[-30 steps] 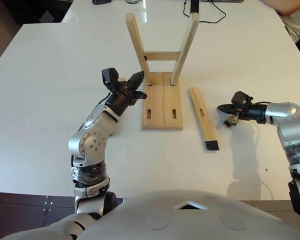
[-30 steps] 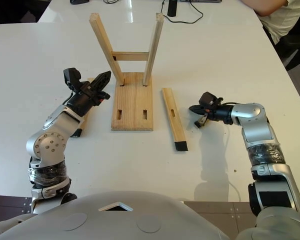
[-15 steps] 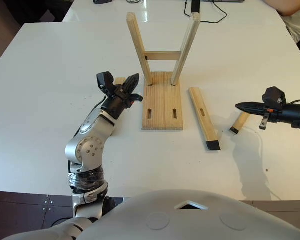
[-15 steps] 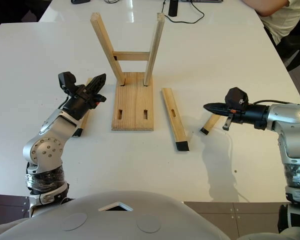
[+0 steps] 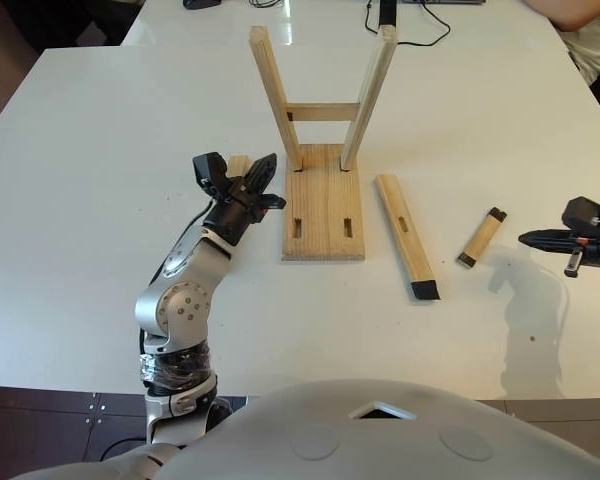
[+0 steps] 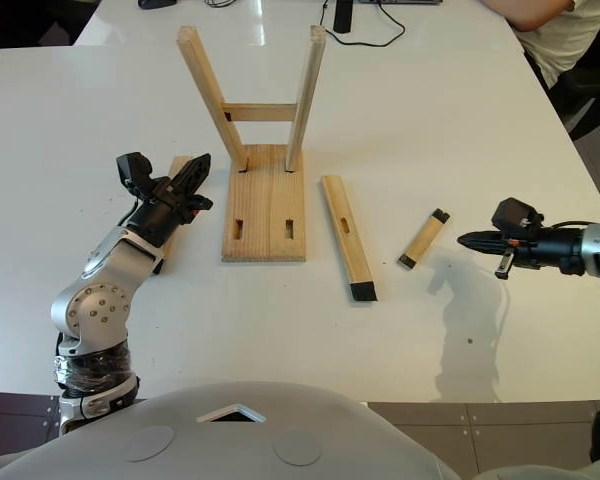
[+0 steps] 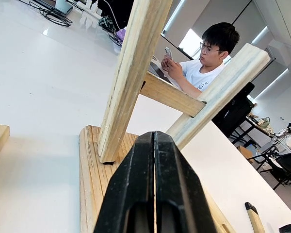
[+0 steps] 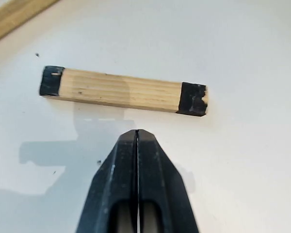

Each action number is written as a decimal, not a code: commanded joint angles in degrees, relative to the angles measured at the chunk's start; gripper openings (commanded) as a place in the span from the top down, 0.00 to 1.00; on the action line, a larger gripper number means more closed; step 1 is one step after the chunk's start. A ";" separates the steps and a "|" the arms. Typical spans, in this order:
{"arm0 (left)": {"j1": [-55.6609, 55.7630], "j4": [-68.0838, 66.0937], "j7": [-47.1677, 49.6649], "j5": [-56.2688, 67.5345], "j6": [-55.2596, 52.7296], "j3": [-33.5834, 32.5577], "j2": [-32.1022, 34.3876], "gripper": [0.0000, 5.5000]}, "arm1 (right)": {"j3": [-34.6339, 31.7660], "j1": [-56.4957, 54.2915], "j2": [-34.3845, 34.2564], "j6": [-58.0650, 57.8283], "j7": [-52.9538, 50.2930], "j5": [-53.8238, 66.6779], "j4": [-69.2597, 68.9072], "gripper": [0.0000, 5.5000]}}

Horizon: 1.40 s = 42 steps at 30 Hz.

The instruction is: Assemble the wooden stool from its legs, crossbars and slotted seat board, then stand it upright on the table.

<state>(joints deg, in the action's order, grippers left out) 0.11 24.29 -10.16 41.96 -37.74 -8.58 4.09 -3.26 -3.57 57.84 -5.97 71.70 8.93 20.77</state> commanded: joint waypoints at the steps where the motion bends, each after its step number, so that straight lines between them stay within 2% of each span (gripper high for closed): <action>1: -0.36 -1.18 -0.49 -0.83 0.51 0.49 0.73 1.00 | 5.03 -6.86 -7.51 4.78 -9.05 -6.77 9.88 1.00; 8: 0.64 -2.32 -0.75 -0.89 0.42 0.51 1.25 1.00 | 7.47 -16.96 -17.65 9.27 -18.47 -9.17 19.05 1.00; 14: -0.16 -2.25 -0.43 -1.10 0.67 0.45 1.06 1.00 | 1.89 -15.19 -15.46 6.87 -19.42 -5.07 19.33 1.00; 17: -1.61 -1.13 0.02 -1.09 1.05 0.35 0.56 1.00 | -4.31 -9.82 -13.58 0.09 -15.61 2.57 10.08 1.00; 19: -3.20 0.11 0.58 -1.04 1.41 0.21 0.12 1.00 | -8.40 -3.77 -13.44 -8.48 -13.44 10.26 -1.94 0.94; 22: -6.71 2.40 1.58 -0.88 2.52 -0.69 -0.82 1.00 | -12.19 8.13 -17.39 -19.12 -17.84 18.71 -20.57 0.87; 27: -11.42 5.80 3.66 0.37 2.84 -2.65 -1.96 1.00 | -13.56 21.60 -29.02 -20.10 -34.11 16.52 -33.24 0.73; 30: -13.18 5.97 4.71 0.52 2.95 -3.80 -2.22 1.00 | -12.78 26.97 -32.52 -21.03 -39.08 16.15 -42.30 0.66; 35: -13.22 5.44 4.72 0.07 3.48 -3.52 -2.28 1.00 | -11.47 27.14 -33.87 -21.97 -44.59 13.64 -46.60 0.53; 42: -13.32 4.21 4.56 -0.69 4.86 -2.47 -3.29 1.00 | -7.74 26.89 -32.74 -25.28 -48.09 9.68 -45.24 0.33</action>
<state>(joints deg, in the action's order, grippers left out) -13.03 29.34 -6.17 41.66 -33.40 -11.49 1.11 -12.90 23.65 24.08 -29.08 24.52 20.43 -25.36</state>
